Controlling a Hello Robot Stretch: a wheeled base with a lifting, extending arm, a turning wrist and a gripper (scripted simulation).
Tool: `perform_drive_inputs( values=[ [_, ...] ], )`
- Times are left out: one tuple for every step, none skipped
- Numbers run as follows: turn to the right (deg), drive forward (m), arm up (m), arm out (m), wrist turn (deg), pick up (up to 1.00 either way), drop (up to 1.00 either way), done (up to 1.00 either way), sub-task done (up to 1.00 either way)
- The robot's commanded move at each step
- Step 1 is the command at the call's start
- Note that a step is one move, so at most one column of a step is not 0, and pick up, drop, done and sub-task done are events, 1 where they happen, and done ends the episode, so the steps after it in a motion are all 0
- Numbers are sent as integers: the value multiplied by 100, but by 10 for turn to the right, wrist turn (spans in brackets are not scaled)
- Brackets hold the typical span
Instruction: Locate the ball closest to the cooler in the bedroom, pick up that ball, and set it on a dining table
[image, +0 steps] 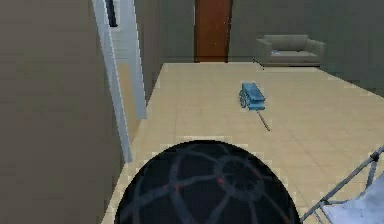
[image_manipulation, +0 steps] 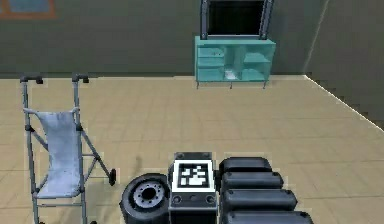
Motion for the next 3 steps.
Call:
perform_drive_inputs(
  values=[
    [0,100,0,0,0,0,0,0,0],
    [-30,0,0,0,0,0,0,0,0],
    [0,90,0,0,0,0,0,0,0]
  ],
)
